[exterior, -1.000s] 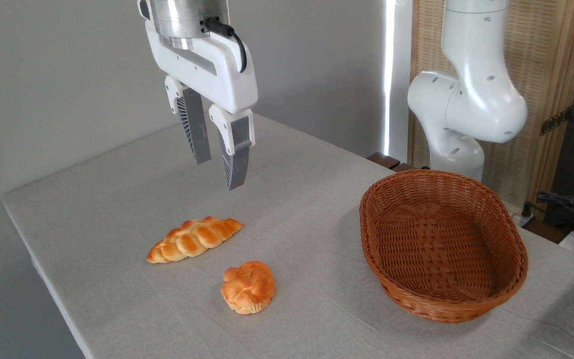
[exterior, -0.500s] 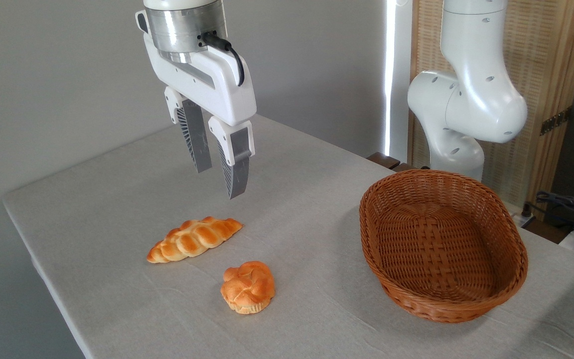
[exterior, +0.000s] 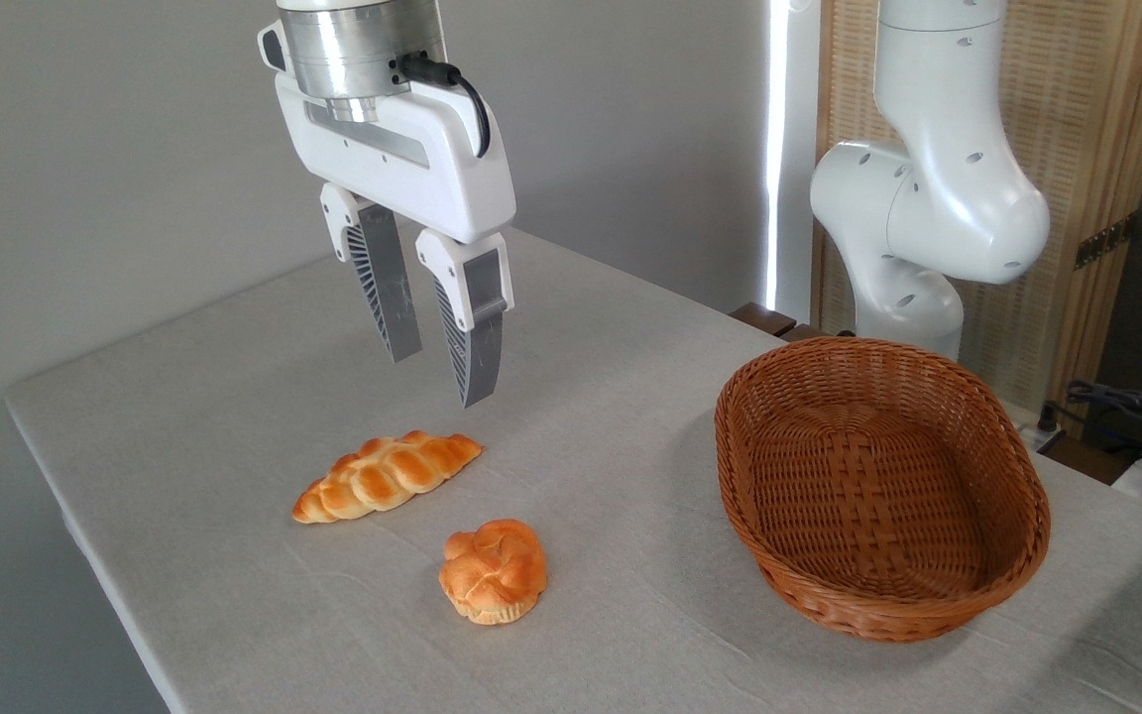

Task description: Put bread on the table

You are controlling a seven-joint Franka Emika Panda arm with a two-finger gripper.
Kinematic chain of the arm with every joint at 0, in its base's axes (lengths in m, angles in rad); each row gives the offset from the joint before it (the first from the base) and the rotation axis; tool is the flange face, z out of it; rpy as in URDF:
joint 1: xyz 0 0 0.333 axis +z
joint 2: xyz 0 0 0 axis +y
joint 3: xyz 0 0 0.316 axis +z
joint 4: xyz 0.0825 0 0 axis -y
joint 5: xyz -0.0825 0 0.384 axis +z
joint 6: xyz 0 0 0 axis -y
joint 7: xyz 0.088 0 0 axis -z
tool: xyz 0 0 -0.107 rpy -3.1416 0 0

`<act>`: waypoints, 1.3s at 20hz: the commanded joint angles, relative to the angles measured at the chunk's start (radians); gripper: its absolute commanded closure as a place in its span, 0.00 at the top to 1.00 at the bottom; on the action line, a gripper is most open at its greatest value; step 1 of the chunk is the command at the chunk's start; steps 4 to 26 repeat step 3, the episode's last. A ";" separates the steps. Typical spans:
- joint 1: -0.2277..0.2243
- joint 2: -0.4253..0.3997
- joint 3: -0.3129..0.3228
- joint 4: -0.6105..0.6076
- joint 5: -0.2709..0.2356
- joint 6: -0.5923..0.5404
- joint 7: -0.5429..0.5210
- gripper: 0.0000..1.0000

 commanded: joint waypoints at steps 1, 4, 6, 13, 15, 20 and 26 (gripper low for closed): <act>0.010 0.008 -0.016 0.030 0.014 -0.028 -0.006 1.00; 0.010 0.006 -0.016 0.030 0.014 -0.028 -0.004 1.00; 0.010 0.006 -0.016 0.030 0.014 -0.028 -0.004 1.00; 0.010 0.006 -0.016 0.030 0.014 -0.028 -0.004 1.00; 0.010 0.006 -0.016 0.030 0.014 -0.028 -0.004 1.00; 0.010 0.006 -0.016 0.030 0.014 -0.028 -0.004 1.00; 0.010 0.006 -0.016 0.030 0.014 -0.028 -0.004 1.00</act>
